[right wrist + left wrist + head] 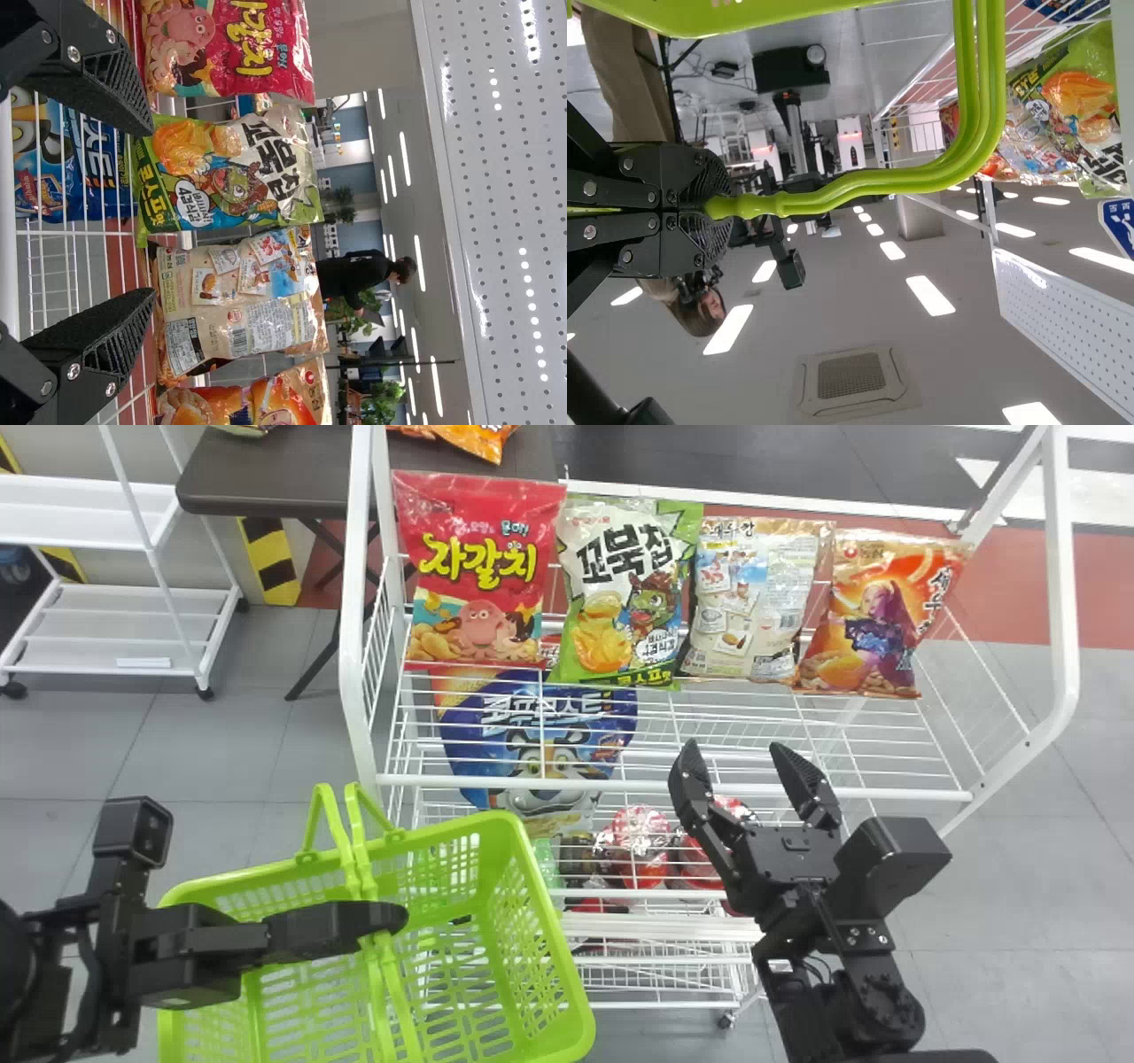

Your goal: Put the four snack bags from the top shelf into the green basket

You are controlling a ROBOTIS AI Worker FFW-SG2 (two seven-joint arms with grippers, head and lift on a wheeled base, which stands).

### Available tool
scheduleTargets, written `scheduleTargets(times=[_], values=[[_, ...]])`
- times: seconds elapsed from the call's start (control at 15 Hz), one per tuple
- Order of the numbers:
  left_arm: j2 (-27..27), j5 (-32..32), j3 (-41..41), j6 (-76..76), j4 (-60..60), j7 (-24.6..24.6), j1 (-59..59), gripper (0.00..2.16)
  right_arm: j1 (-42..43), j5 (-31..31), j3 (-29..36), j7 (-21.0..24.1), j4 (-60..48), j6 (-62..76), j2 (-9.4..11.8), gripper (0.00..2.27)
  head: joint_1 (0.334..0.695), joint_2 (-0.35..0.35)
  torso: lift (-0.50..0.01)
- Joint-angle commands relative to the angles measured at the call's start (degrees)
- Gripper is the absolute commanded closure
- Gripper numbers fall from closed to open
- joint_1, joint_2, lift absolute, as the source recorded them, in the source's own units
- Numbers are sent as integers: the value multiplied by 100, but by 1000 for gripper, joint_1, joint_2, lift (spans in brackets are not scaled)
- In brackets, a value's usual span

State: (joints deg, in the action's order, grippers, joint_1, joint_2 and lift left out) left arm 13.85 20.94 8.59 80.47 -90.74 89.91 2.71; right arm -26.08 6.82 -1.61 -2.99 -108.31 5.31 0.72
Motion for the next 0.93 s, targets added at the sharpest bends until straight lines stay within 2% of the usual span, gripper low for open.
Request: scheduleTargets(times=[0.0, 0.87], values=[[56, 60, 11, -124, 127, 66, -25, 2145, 6, -23, -15, 18, 12, -17, -2, 208, 695, -109, 0], [74, 104, -77, -493, 469, 66, -113, 2145, 67, -58, -33, 70, -41, -123, -19, 208, 695, -100, 0]])
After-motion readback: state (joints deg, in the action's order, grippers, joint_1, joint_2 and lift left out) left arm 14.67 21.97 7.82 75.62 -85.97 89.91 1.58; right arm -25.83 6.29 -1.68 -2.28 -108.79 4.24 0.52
